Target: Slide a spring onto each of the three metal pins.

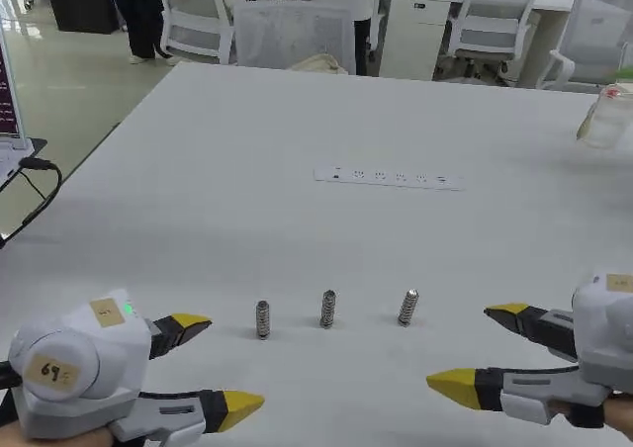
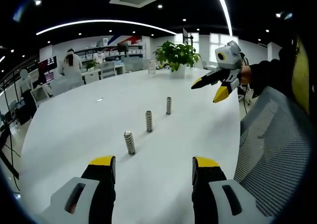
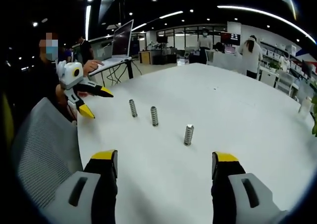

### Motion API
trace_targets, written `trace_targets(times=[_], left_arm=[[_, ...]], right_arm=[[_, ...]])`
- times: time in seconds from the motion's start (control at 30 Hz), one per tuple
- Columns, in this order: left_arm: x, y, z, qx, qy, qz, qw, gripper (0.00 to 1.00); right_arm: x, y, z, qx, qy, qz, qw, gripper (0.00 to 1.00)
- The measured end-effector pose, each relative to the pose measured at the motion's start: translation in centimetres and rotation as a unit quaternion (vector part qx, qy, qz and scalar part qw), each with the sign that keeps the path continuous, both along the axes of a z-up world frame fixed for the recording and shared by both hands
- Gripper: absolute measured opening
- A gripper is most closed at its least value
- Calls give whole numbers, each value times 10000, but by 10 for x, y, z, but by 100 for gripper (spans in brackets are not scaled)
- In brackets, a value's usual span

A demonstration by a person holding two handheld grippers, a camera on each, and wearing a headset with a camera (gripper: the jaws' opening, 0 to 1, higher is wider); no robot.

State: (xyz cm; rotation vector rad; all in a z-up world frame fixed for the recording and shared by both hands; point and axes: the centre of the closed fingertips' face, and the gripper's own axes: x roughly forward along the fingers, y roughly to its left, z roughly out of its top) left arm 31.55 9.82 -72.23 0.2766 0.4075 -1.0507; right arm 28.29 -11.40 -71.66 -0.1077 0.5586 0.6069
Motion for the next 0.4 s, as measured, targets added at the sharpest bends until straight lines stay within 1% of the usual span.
trace_targets(times=[0.13, 0.27, 0.4], left_arm=[[-1, -1, -1, -17, 13, -3, 10000, 58], [-1, -2, 0, -37, 19, 1, 10000, 58], [0, -2, 1, -49, 17, 12, 10000, 58]], right_arm=[[-1, 0, -6, 54, 47, -80, 9999, 77], [-3, -1, -12, -22, 117, -70, 9999, 77], [-3, 0, -12, -18, 106, -70, 9999, 77]])
